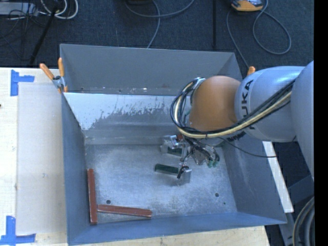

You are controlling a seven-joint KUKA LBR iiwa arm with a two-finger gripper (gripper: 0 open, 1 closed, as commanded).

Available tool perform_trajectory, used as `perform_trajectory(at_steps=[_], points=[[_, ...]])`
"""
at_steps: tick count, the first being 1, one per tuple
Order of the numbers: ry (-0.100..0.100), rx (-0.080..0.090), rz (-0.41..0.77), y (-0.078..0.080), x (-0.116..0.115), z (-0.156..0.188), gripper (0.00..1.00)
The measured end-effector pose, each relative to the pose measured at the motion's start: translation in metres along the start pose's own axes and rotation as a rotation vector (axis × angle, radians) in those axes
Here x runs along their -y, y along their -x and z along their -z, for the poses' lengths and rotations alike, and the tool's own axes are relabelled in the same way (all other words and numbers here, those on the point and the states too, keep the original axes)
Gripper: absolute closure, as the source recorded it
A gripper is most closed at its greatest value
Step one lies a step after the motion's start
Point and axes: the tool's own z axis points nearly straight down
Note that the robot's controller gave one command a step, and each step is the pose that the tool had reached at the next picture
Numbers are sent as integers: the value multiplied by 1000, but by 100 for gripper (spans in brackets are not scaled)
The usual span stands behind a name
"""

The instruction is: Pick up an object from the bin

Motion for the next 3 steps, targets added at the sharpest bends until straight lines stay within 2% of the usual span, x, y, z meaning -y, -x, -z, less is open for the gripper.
perform_trajectory(at_steps=[1,2,3], points=[[-5,2,-8,0,5,2,100],[-5,5,7,-30,-10,59,100],[-5,2,7,-30,-10,56,0]])
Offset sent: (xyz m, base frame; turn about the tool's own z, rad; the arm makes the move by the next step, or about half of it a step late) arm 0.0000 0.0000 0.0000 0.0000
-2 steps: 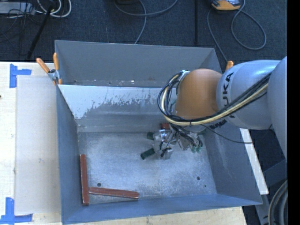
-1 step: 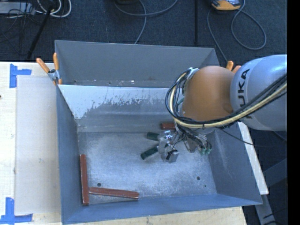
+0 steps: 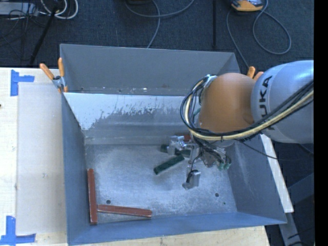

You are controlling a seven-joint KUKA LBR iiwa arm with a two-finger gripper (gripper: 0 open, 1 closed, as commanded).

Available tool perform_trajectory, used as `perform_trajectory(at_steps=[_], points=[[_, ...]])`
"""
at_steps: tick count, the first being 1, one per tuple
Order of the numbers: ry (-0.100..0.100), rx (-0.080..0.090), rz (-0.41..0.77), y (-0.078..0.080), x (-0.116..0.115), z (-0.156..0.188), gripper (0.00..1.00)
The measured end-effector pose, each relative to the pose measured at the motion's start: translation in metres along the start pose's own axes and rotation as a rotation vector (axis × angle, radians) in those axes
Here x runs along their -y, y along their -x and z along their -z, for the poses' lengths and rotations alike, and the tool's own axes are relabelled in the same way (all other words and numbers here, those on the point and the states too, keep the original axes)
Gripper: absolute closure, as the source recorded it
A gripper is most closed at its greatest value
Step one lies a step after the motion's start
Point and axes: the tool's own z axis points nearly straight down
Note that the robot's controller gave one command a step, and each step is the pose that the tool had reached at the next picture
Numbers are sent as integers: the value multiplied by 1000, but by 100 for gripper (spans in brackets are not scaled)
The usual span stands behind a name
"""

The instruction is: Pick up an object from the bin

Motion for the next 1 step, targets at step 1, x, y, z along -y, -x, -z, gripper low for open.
perform_trajectory(at_steps=[1], points=[[0,3,11,50,27,-79,0]])
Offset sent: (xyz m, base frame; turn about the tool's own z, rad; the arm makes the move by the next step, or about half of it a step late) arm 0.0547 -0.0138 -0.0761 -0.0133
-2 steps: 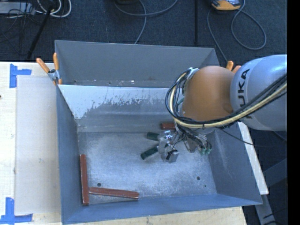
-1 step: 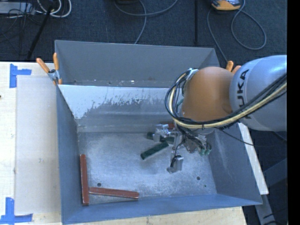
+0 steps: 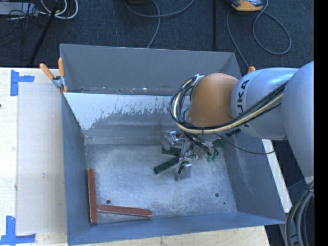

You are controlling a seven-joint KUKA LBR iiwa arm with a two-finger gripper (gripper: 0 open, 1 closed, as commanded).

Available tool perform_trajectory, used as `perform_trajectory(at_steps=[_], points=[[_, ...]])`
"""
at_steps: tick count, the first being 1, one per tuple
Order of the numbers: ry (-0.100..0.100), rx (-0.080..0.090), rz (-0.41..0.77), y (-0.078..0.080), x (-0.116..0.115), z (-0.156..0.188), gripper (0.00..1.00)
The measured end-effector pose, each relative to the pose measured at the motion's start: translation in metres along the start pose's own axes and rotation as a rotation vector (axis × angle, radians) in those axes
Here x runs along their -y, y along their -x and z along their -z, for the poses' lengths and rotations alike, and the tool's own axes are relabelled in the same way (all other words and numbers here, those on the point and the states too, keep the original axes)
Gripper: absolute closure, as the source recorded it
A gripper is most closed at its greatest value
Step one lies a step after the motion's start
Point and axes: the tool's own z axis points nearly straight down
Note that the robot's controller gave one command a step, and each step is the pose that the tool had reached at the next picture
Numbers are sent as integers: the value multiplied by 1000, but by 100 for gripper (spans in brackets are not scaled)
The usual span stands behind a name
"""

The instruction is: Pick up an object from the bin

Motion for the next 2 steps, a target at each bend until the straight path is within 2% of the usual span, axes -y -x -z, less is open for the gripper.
perform_trajectory(at_steps=[1,2], points=[[0,2,-1,1,0,6,100],[-4,8,-43,5,51,126,100]])
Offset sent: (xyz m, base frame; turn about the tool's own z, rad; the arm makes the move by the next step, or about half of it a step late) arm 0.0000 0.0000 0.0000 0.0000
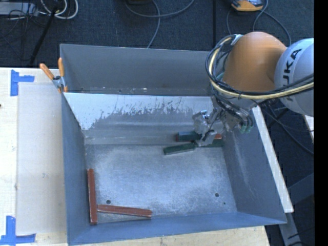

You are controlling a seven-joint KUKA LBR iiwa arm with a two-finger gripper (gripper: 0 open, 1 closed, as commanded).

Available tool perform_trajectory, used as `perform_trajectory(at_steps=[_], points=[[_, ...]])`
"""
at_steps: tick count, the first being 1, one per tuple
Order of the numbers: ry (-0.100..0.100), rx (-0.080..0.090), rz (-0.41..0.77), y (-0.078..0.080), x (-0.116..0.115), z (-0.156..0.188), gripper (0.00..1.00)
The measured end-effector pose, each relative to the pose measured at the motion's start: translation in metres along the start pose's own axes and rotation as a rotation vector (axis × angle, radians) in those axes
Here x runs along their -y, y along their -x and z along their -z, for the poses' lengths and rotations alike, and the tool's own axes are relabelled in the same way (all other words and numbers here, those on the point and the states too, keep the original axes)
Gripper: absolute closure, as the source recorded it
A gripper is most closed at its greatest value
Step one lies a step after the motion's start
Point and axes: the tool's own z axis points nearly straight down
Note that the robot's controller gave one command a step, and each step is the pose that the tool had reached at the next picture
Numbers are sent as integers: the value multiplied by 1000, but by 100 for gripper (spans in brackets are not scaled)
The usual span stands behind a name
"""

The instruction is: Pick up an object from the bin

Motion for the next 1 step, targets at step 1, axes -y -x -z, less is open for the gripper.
perform_trajectory(at_steps=[1], points=[[1,-1,205,-3,10,82,100]])
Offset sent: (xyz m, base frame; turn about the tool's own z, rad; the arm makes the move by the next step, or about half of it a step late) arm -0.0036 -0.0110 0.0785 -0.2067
